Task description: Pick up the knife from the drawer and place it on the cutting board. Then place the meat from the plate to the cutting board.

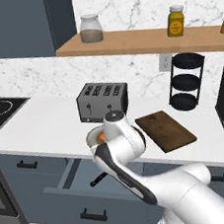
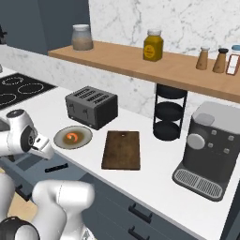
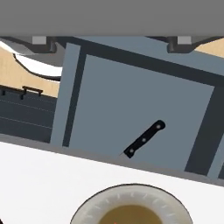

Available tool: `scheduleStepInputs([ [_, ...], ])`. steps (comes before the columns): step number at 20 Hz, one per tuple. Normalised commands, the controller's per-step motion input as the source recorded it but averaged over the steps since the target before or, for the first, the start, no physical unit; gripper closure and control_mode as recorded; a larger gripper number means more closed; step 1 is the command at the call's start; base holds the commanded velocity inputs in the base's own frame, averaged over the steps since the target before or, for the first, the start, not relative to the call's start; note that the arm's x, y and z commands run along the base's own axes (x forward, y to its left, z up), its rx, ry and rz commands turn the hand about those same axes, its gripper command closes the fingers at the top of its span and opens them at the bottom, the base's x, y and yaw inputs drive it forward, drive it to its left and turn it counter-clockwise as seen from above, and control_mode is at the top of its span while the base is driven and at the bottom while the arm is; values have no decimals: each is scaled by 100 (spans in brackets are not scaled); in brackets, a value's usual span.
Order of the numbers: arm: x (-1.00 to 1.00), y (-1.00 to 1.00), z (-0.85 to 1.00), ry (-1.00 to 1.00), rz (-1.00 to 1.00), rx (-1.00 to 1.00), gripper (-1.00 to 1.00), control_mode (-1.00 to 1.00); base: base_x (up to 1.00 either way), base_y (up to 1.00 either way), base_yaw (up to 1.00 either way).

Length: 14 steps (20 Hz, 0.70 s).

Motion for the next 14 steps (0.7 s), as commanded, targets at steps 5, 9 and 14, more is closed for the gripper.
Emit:
scheduleStepInputs([
  [5,1,4,-30,11,0,-3,-100,-100,0,0,0],
  [9,4,15,-52,3,0,0,-100,-100,0,0,0],
  [14,0,2,-63,0,0,3,-100,-100,0,0,0],
])
